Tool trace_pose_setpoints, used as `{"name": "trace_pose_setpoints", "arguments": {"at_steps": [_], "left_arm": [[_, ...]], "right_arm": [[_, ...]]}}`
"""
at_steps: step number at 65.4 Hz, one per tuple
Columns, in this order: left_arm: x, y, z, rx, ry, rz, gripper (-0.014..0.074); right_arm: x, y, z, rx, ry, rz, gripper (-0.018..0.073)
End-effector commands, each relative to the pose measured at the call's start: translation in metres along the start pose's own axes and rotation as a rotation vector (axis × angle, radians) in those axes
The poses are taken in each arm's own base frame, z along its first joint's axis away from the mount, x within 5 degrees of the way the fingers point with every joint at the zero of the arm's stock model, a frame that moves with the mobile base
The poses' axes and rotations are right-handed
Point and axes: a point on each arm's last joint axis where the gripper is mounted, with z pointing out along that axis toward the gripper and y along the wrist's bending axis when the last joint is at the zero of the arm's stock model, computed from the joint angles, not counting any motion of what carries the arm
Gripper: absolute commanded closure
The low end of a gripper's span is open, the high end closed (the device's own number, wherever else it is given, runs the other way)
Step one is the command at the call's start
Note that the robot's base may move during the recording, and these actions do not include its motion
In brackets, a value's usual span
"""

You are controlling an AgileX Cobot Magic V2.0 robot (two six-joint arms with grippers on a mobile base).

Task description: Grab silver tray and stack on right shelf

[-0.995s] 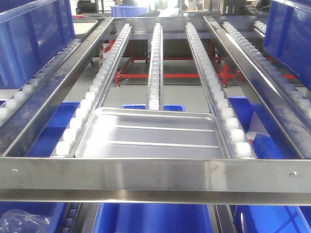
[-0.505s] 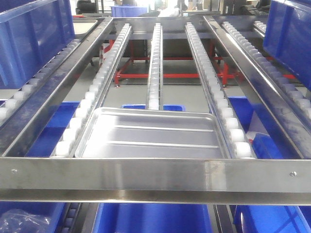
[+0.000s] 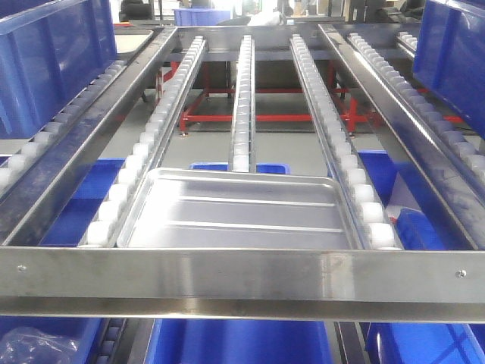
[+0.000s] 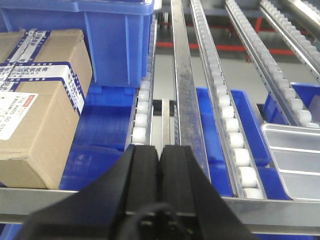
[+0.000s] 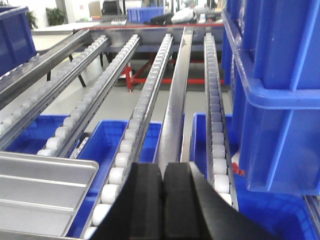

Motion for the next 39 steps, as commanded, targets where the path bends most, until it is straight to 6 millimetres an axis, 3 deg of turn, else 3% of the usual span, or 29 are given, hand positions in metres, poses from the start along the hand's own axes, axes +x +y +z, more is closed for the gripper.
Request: {"name": "trace_pose_setpoints", "arguments": {"at_steps": [1, 12, 23, 33, 39], "left_arm": [[-0.028, -0.001, 0.003, 0.016, -0.052, -0.026, 0.0687], [-0.049, -0.007, 0.028, 0.086, 0.063, -0.053, 0.0687], [-0.063, -0.025, 0.059, 0.221, 0.116, -0.003, 0.0687], [-0.059, -0.051, 0.084, 0.341, 0.15, -0.098, 0.0687], [-0.051, -0.059, 0.094, 0.36, 0.212, -0.115, 0.0687]], "right_arm": [[-0.026, 0.002, 0.006, -0.002, -0.055, -0.026, 0.051], [-0.039, 0.003, 0.026, 0.006, 0.034, -0.089, 0.051], [-0.048, 0.004, 0.057, 0.006, 0.157, -0.103, 0.051], [-0.043, 0.013, 0.095, -0.048, 0.287, -0.107, 0.051], [-0.041, 0.016, 0.107, -0.066, 0.261, -0.094, 0.051]]}}
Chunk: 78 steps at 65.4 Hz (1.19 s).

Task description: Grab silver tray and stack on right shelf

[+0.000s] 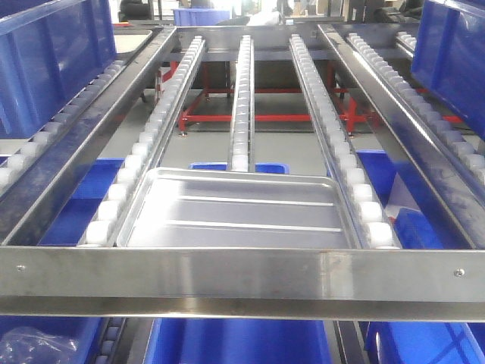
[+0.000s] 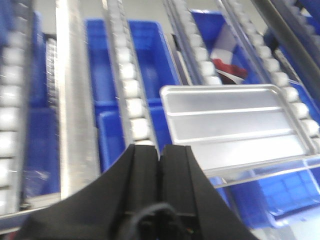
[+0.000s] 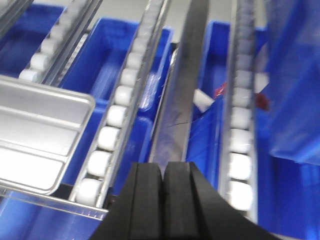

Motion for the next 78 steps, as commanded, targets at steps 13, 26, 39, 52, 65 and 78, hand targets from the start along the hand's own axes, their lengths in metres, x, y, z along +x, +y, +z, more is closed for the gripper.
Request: {"name": "trace_pose_setpoints", "arguments": {"at_steps": [13, 26, 39, 52, 65, 78], "left_arm": [[-0.014, -0.005, 0.04, 0.001, 0.03, -0.094, 0.0687], [-0.039, -0.011, 0.077, 0.009, 0.126, -0.101, 0.0687], [-0.047, -0.013, 0.123, 0.003, 0.23, -0.125, 0.0687], [-0.054, -0.017, 0.164, -0.001, 0.329, -0.181, 0.0687], [-0.06, -0.014, 0.183, -0.112, 0.469, -0.201, 0.0687], [-0.073, -0.019, 0.184, -0.318, 0.516, -0.032, 0.0687]], "right_arm": [[-0.025, 0.005, 0.026, -0.043, -0.124, 0.161, 0.051], [-0.033, 0.017, 0.055, -0.042, 0.19, 0.207, 0.0498], [-0.054, 0.021, 0.085, -0.011, 0.291, 0.289, 0.048], [-0.062, 0.039, 0.118, -0.033, 0.376, 0.272, 0.048], [-0.065, 0.054, 0.15, 0.0, 0.481, 0.37, 0.048], [-0.063, 0.072, 0.17, 0.05, 0.571, 0.309, 0.048]]}}
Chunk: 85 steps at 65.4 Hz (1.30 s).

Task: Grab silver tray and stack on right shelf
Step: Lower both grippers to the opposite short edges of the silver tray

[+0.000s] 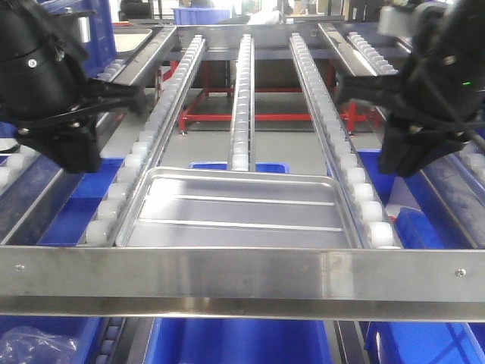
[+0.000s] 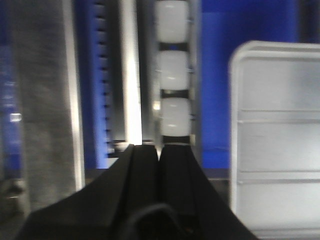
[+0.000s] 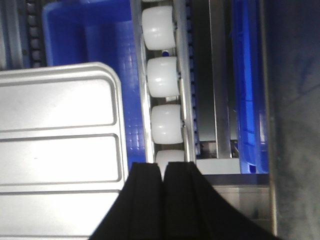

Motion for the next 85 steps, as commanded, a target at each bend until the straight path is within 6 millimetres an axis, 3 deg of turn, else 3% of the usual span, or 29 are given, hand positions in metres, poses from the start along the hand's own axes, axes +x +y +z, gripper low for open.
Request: {"name": "trace_pose_setpoints", "arguments": {"at_steps": [1, 8, 16, 39, 55, 85], "left_arm": [[-0.018, -0.006, -0.025, -0.023, -0.096, -0.004, 0.0687], [-0.02, -0.019, -0.032, 0.035, -0.075, -0.051, 0.0687], [-0.019, -0.028, -0.034, 0.098, -0.053, -0.071, 0.0687], [-0.023, -0.037, -0.016, 0.094, 0.0, -0.044, 0.0687], [-0.028, -0.043, -0.003, 0.077, 0.042, -0.027, 0.0687], [-0.026, -0.047, 0.011, 0.08, 0.048, 0.001, 0.0687]], "right_arm": [[-0.012, 0.014, -0.011, 0.007, -0.058, -0.047, 0.048], [-0.011, 0.022, -0.005, 0.08, -0.057, -0.08, 0.048], [-0.011, 0.028, -0.005, 0.05, -0.069, -0.052, 0.048], [-0.002, 0.036, 0.003, -0.038, 0.023, -0.073, 0.0481], [0.003, 0.034, 0.02, -0.006, 0.077, -0.083, 0.0481], [-0.021, 0.049, 0.013, -0.044, 0.011, -0.139, 0.0476]]}}
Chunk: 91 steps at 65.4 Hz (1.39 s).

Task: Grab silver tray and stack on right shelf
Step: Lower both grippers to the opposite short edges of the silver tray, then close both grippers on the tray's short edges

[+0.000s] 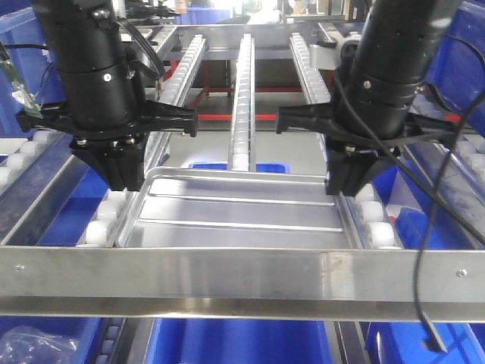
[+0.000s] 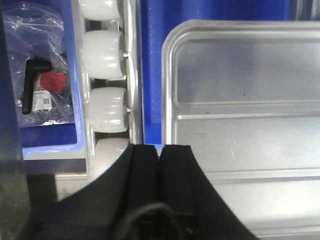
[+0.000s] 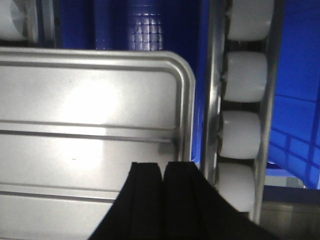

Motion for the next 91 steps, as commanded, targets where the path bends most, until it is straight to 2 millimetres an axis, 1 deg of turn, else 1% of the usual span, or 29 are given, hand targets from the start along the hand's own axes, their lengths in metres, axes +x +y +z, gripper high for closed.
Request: {"name": "trace_pose_setpoints", "arguments": {"at_steps": [1, 8, 17, 23, 35, 43, 47, 53, 55, 58, 62, 77, 87, 91], "left_arm": [[-0.012, -0.006, -0.02, 0.049, -0.098, 0.004, 0.0687], [-0.013, -0.007, -0.016, 0.056, -0.106, 0.005, 0.0687], [-0.013, -0.007, -0.015, 0.049, -0.108, 0.013, 0.0687], [-0.014, -0.006, -0.015, 0.04, -0.113, 0.024, 0.0687], [-0.014, -0.006, -0.015, 0.042, -0.118, 0.024, 0.0687], [-0.011, -0.005, -0.015, 0.026, -0.086, 0.024, 0.0679], [-0.011, -0.005, -0.015, 0.026, -0.083, 0.022, 0.0627], [-0.01, -0.005, -0.015, 0.035, -0.074, 0.01, 0.0403], [-0.01, -0.006, -0.015, 0.038, -0.072, 0.006, 0.0357], [-0.01, -0.006, -0.015, 0.045, -0.071, -0.001, 0.0322], [-0.01, -0.007, -0.015, 0.057, -0.076, -0.009, 0.0323], [-0.011, -0.008, -0.015, 0.059, -0.079, -0.009, 0.0372], [-0.011, -0.007, -0.015, 0.054, -0.082, -0.003, 0.0374], [-0.011, -0.007, -0.015, 0.054, -0.085, -0.001, 0.0374]], "right_arm": [[-0.017, 0.005, -0.019, -0.039, -0.088, -0.031, 0.0475], [-0.017, 0.005, -0.014, -0.032, -0.074, -0.032, 0.0447], [-0.015, 0.001, -0.008, -0.012, -0.045, -0.027, 0.0365], [-0.015, 0.0, -0.006, -0.006, -0.037, -0.022, 0.033], [-0.016, 0.0, -0.006, -0.01, -0.044, -0.022, 0.0319], [-0.015, 0.0, -0.006, -0.011, -0.042, -0.018, 0.0319], [-0.015, 0.0, -0.006, -0.01, -0.041, -0.018, 0.0319], [-0.015, 0.0, -0.006, -0.009, -0.038, -0.018, 0.0319], [-0.015, 0.0, -0.006, -0.008, -0.036, -0.018, 0.0319], [-0.014, 0.0, -0.006, -0.005, -0.032, -0.018, 0.0319], [-0.014, -0.001, -0.006, -0.001, -0.024, -0.018, 0.0319], [-0.013, -0.001, -0.006, 0.004, -0.016, -0.018, 0.0319], [-0.013, -0.001, -0.006, 0.003, -0.018, -0.018, 0.0319], [-0.013, -0.001, -0.006, 0.0, -0.023, -0.018, 0.0305]]}}
